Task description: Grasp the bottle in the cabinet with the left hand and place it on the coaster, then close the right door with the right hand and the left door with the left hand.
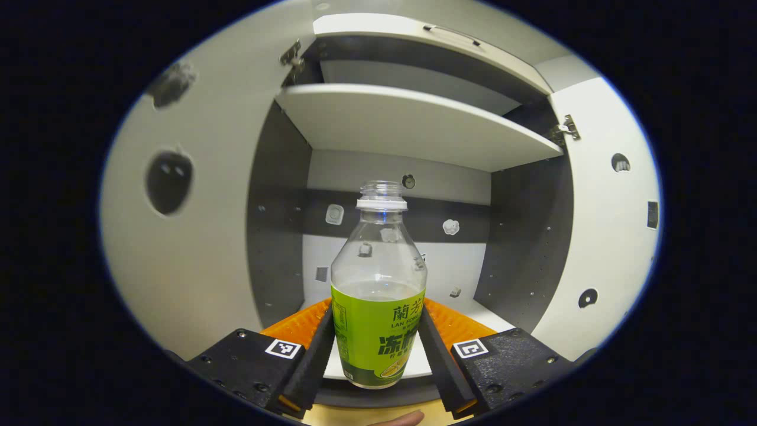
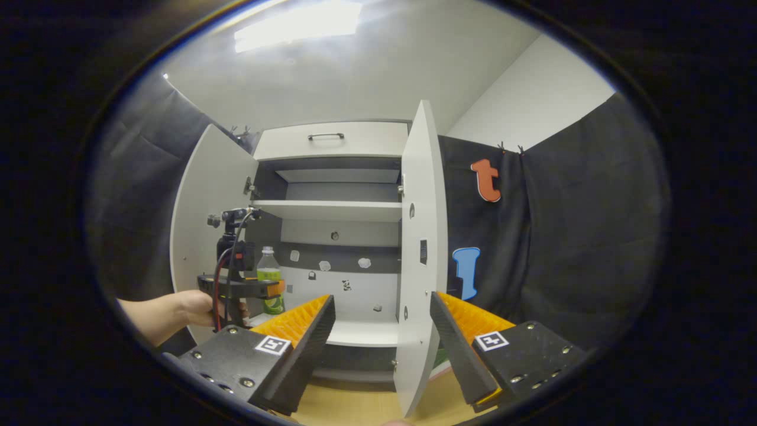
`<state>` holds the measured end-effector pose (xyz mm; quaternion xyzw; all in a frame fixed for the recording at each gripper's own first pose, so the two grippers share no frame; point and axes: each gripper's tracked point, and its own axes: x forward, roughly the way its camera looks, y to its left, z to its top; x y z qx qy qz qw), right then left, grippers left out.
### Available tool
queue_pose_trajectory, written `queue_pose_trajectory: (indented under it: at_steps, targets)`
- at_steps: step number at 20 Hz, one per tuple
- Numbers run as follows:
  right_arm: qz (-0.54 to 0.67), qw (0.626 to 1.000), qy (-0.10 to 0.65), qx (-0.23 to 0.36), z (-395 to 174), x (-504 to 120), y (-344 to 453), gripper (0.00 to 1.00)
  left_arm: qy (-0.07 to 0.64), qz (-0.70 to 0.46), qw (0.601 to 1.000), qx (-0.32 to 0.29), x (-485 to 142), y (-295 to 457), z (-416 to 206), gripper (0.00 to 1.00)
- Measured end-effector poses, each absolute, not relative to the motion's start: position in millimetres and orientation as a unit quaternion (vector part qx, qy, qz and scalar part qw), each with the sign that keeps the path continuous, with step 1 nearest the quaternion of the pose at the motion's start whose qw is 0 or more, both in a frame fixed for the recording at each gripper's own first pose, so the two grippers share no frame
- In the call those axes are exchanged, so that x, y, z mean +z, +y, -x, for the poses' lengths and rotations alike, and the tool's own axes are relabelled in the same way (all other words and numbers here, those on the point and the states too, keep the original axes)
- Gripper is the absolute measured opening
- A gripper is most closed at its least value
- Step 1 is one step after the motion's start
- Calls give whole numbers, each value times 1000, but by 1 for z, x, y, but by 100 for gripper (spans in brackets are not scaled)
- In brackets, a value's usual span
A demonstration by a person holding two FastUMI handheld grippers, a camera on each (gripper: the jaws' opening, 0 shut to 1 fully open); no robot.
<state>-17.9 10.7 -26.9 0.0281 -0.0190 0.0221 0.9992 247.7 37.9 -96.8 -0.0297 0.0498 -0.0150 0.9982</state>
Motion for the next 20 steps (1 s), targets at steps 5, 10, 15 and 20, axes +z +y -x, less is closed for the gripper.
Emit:
queue_pose_trajectory:
  at_steps: [5, 10, 15, 20]
  targets:
    - [-49, 997, -19, 48, 49, -32, 8, 98, 46, 26, 999, -9, -70, 46, -170, 78]
    - [-66, 997, -19, 42, 58, -38, -1, 98, 42, 11, 999, -20, -61, 37, -111, 78]
    - [-75, 994, -48, 58, 59, -25, 9, 98, 46, 33, 998, -26, -84, 6, -63, 78]
    - [-69, 995, -48, 55, 51, -34, 19, 98, 66, 51, 996, -27, -143, -13, -33, 79]
